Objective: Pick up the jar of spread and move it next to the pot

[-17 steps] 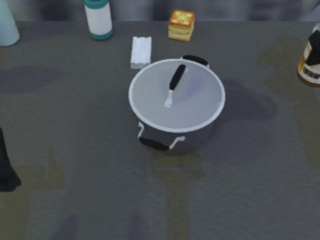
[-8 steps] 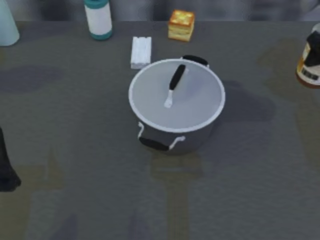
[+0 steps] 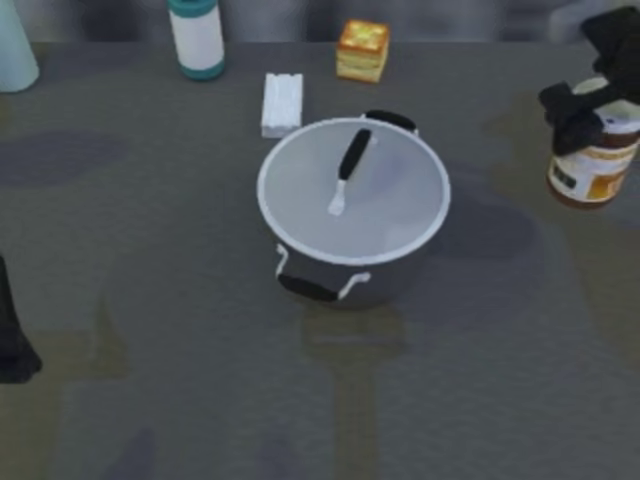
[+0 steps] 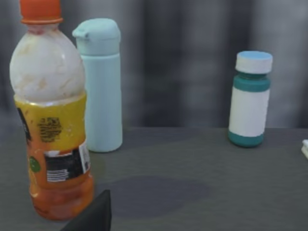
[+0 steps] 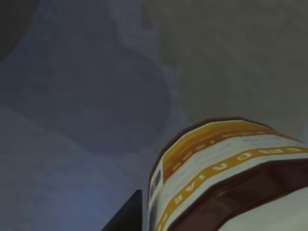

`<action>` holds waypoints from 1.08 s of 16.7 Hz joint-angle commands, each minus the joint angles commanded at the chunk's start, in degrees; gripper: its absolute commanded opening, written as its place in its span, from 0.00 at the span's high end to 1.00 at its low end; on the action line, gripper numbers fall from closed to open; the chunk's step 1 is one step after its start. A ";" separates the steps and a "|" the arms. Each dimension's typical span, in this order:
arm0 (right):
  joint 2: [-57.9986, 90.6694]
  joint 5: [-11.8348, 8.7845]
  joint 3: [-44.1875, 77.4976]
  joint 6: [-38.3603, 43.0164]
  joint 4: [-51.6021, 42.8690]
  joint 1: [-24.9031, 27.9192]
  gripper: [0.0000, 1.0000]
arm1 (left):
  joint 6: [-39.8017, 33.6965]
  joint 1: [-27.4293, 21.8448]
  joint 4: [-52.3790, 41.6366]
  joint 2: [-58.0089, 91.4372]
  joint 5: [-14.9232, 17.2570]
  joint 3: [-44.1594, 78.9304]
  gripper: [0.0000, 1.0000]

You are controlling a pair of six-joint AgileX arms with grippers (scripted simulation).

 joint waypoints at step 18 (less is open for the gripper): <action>-5.63 9.52 -17.04 34.12 14.08 10.14 1.00 | 0.00 0.00 0.00 0.00 0.00 0.00 0.00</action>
